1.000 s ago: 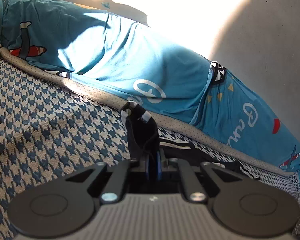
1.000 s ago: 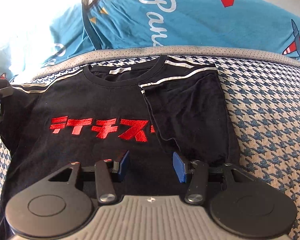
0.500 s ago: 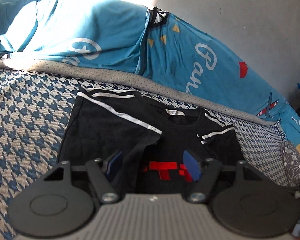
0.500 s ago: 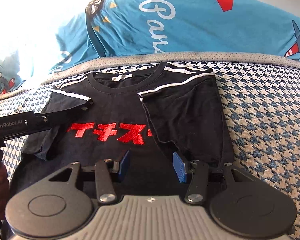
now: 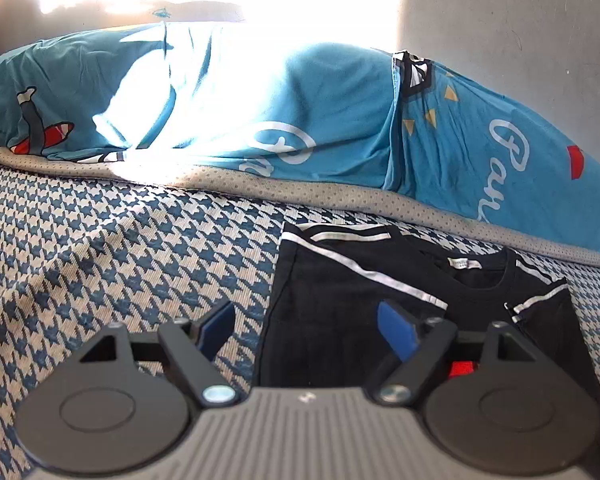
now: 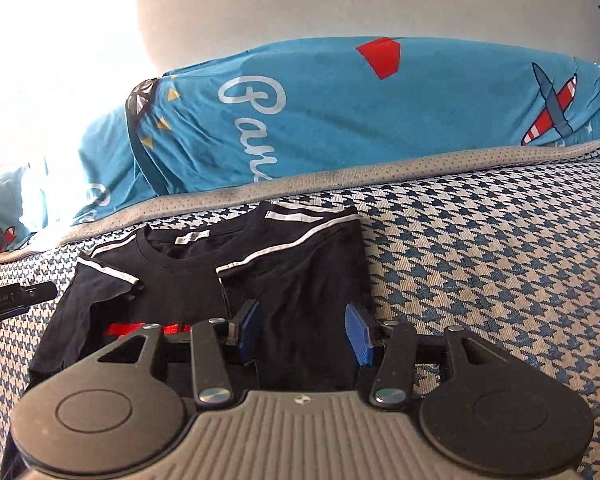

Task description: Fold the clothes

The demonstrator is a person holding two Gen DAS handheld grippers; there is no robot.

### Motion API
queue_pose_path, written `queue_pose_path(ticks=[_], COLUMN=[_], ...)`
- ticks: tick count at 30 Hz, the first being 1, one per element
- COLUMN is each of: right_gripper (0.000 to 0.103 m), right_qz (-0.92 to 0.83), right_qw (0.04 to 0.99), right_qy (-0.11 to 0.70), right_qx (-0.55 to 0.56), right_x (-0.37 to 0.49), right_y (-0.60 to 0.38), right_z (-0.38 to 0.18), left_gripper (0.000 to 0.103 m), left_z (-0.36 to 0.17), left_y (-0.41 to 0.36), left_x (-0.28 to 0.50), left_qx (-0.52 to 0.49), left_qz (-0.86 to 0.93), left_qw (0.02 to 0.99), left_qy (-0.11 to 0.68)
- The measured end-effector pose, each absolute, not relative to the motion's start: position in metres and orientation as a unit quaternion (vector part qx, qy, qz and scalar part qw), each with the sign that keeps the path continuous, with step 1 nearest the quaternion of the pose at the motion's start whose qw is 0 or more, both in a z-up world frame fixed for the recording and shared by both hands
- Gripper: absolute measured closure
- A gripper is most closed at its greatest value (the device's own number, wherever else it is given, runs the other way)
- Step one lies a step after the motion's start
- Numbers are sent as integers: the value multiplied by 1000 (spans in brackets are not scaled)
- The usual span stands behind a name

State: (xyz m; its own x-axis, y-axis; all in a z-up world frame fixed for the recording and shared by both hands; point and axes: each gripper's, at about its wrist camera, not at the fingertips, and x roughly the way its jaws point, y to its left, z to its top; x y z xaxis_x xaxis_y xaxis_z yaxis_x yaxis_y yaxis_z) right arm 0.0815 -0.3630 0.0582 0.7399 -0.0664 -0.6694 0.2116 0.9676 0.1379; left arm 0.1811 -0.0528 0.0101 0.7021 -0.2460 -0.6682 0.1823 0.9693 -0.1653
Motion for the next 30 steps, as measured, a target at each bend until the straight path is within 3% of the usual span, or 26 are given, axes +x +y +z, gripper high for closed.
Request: queue_pose_path(ticks=[4,8,11,14,17,26,30], right_gripper=[60,73,77,78,78,77,75], right_qz=[-72,-58,-50,-40,-31,-2,16], right_qw=[927,925,922,916,904,904,900], right_qy=[360,369,379,395,423,428,433], right_qx=[82,72,65,57,50,21,43], right_x=[83,85,87,89,92,87,86], right_y=[-360,-354,-350,-344,-339,-329,-333], right_z=[52,44,37,29,17,13,17], left_gripper=[25,24,24,24,17,13,1], left_z=[2,-6,-12,-19,-24,-24,-25], left_y=[-60,-65,-69,-73,-78,-80,-81], left_x=[180,178,177,175,170,165,162], left_qx=[-20,-7,5,19,38,40,42], left_qz=[-111,-111,-110,-105,-101,-93,-100], left_qw=[917,912,909,904,905,901,889], left_qy=[382,395,403,413,411,422,446])
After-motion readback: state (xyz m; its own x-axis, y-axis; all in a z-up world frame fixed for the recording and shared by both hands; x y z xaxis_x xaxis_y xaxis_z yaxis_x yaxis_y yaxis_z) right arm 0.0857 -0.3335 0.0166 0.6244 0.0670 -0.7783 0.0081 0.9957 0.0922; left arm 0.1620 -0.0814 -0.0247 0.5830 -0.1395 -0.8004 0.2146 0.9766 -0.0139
